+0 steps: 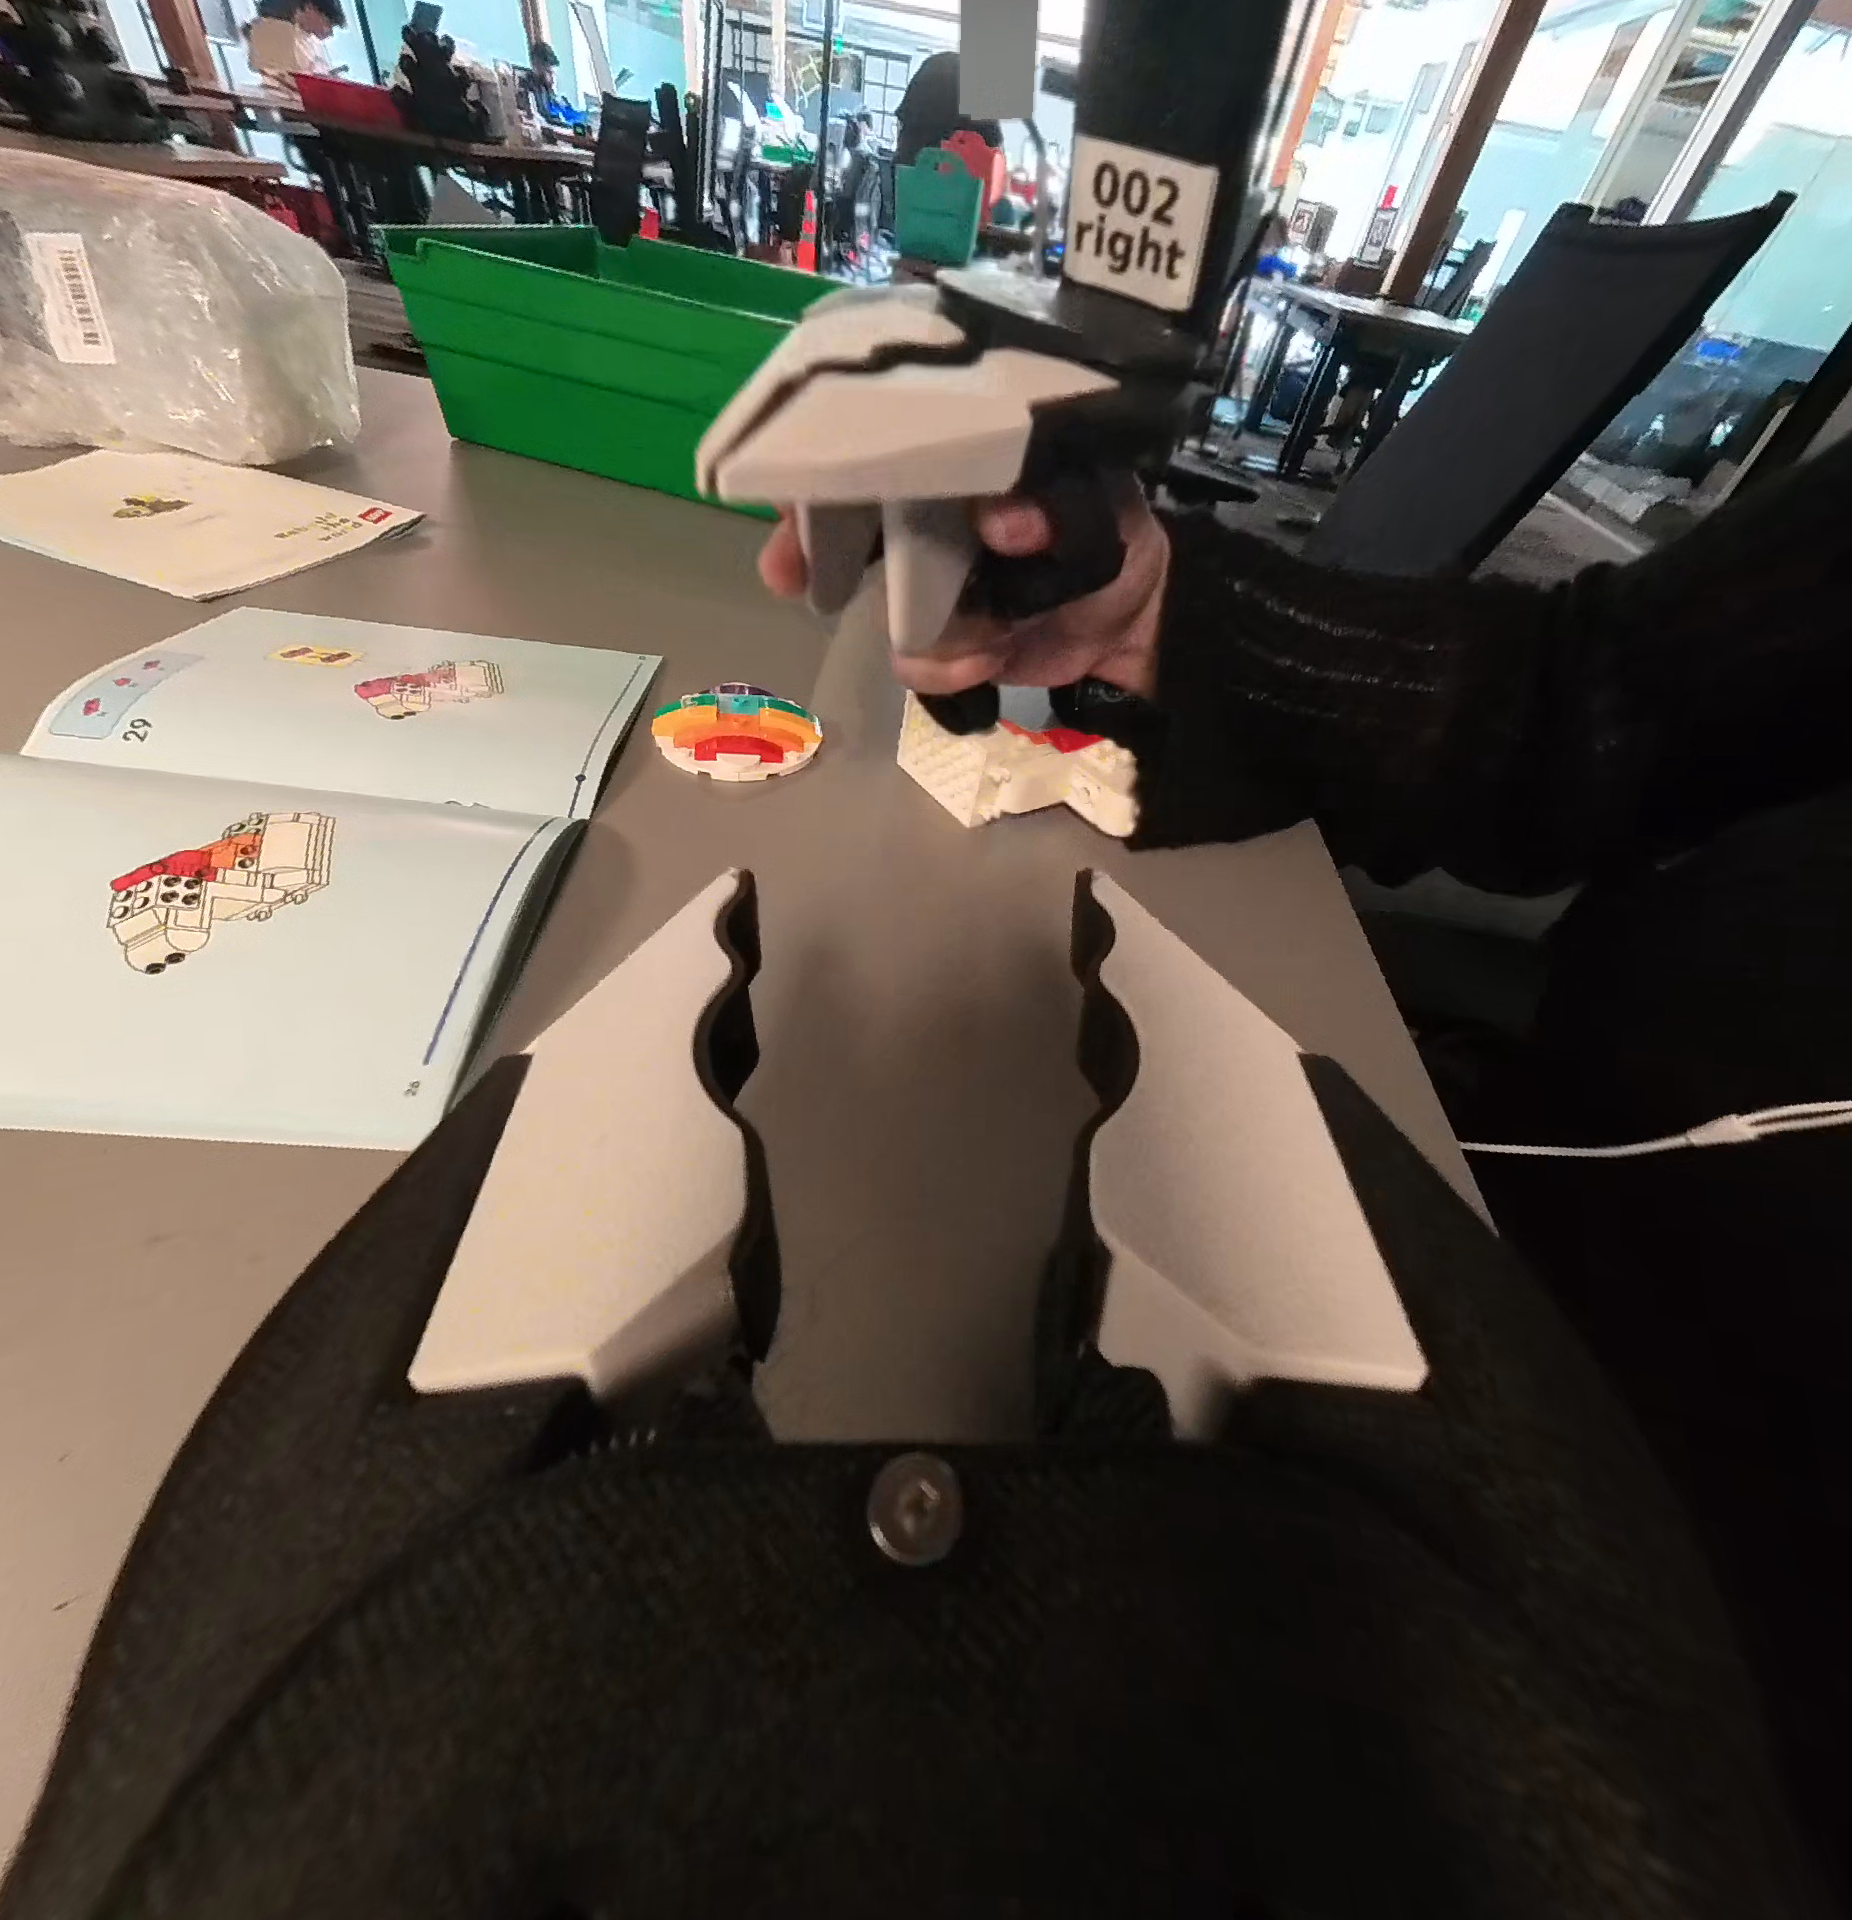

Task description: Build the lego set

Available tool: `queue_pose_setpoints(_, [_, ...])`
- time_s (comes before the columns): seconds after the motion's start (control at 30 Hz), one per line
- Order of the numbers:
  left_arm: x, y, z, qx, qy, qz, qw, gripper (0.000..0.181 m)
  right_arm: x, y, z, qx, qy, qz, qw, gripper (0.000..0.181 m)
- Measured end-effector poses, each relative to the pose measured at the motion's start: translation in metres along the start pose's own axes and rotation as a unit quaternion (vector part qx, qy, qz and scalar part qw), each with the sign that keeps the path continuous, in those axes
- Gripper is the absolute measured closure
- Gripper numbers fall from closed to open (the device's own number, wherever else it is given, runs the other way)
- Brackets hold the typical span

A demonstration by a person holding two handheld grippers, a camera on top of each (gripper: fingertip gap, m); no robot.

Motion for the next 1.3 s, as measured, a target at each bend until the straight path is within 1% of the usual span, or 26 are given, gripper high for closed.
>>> queue_pose_setpoints(0.07, [0.001,-0.001,0.000,0.006,0.001,0.001,1.000,0.121,-0.004,-0.005,0.003,0.012,-0.010,-0.019,1.000,0.181])
queue_pose_setpoints(0.13, [0.000,-0.002,0.000,0.012,-0.003,0.003,1.000,0.122,-0.016,-0.007,0.011,0.023,0.015,-0.046,0.999,0.160])
queue_pose_setpoints(0.17, [0.000,-0.002,0.001,0.015,-0.005,0.005,1.000,0.122,-0.027,-0.007,0.014,0.033,0.044,-0.066,0.996,0.149])
queue_pose_setpoints(0.2, [0.000,-0.002,0.001,0.017,-0.005,0.007,1.000,0.122,-0.041,-0.005,0.014,0.045,0.089,-0.090,0.991,0.139])
queue_pose_setpoints(0.23, [0.000,-0.001,0.001,0.020,-0.005,0.011,1.000,0.122,-0.058,-0.003,0.010,0.052,0.148,-0.126,0.980,0.131])
queue_pose_setpoints(0.3, [0.000,0.000,0.001,0.025,-0.005,0.016,1.000,0.122,-0.098,0.007,-0.006,0.054,0.270,-0.191,0.942,0.117])
queue_pose_setpoints(0.33, [0.000,0.000,0.001,0.026,-0.005,0.019,0.999,0.122,-0.115,0.015,-0.014,0.060,0.314,-0.216,0.923,0.115])
queue_pose_setpoints(0.4, [0.001,0.000,0.001,0.026,-0.006,0.022,0.999,0.122,-0.135,0.032,-0.026,0.090,0.349,-0.243,0.900,0.115])
queue_pose_setpoints(0.47, [0.001,-0.001,0.001,0.027,-0.008,0.022,0.999,0.122,-0.143,0.041,-0.033,0.106,0.363,-0.263,0.888,0.115])
queue_pose_setpoints(0.5, [0.002,-0.002,0.001,0.030,-0.008,0.022,0.999,0.122,-0.144,0.042,-0.037,0.103,0.368,-0.270,0.884,0.118])
queue_pose_setpoints(0.53, [0.002,-0.003,0.001,0.033,-0.008,0.021,0.999,0.122,-0.143,0.041,-0.039,0.102,0.368,-0.272,0.883,0.126])
queue_pose_setpoints(0.57, [0.003,-0.004,0.001,0.036,-0.007,0.019,0.999,0.122,-0.140,0.039,-0.041,0.104,0.362,-0.275,0.885,0.139])
queue_pose_setpoints(0.6, [0.003,-0.005,0.000,0.039,-0.006,0.018,0.999,0.122,-0.138,0.036,-0.043,0.110,0.361,-0.280,0.882,0.145])
queue_pose_setpoints(0.63, [0.003,-0.006,0.000,0.042,-0.005,0.016,0.999,0.122,-0.135,0.035,-0.046,0.115,0.372,-0.278,0.878,0.150])
queue_pose_setpoints(0.7, [0.004,-0.008,0.001,0.041,-0.008,0.013,0.999,0.122,-0.129,0.034,-0.047,0.096,0.400,-0.259,0.874,0.152])
queue_pose_setpoints(0.77, [0.004,-0.009,0.003,0.023,-0.021,0.007,1.000,0.123,-0.119,0.035,-0.047,0.038,0.423,-0.223,0.878,0.153])
queue_pose_setpoints(0.8, [0.005,-0.011,0.005,0.001,-0.037,0.000,0.999,0.123,-0.112,0.036,-0.045,0.000,0.420,-0.200,0.885,0.153])
queue_pose_setpoints(0.87, [0.005,-0.014,0.011,-0.032,-0.067,-0.010,0.997,0.123,-0.095,0.042,-0.039,-0.070,0.402,-0.151,0.900,0.153])
queue_pose_setpoints(0.9, [0.006,-0.014,0.011,-0.027,-0.070,-0.006,0.997,0.123,-0.086,0.044,-0.035,-0.120,0.387,-0.129,0.905,0.153])
queue_pose_setpoints(0.93, [0.007,-0.015,0.010,-0.017,-0.066,-0.001,0.998,0.123,-0.077,0.049,-0.030,-0.190,0.369,-0.093,0.905,0.153])
queue_pose_setpoints(1.0, [0.010,-0.018,0.007,-0.013,-0.059,0.001,0.998,0.117,-0.060,0.062,-0.022,-0.325,0.333,-0.022,0.885,0.153])
queue_pose_setpoints(1.03, [0.012,-0.020,0.006,-0.021,-0.057,-0.003,0.998,0.115,-0.051,0.070,-0.019,-0.382,0.308,0.006,0.871,0.153])
queue_pose_setpoints(1.07, [0.014,-0.022,0.005,-0.032,-0.056,-0.009,0.998,0.114,-0.044,0.076,-0.017,-0.420,0.293,0.028,0.858,0.153])
queue_pose_setpoints(1.13, [0.016,-0.023,0.003,-0.053,-0.054,-0.016,0.997,0.114,-0.034,0.086,-0.014,-0.486,0.255,0.064,0.833,0.153])
queue_pose_setpoints(1.3, [0.012,-0.028,0.008,-0.044,-0.078,-0.032,0.995,0.135,-0.024,0.088,-0.009,-0.586,0.221,0.079,0.776,0.153])
Point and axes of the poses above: each gripper's, where its closed fingertips meet, x out along the fingers, z out of its top, y = z × x across the jaws, the point moved 6 cm from there along -x, back along the fingers, and after that the axes turned 15 degrees about -y, right-handed, at the moved point
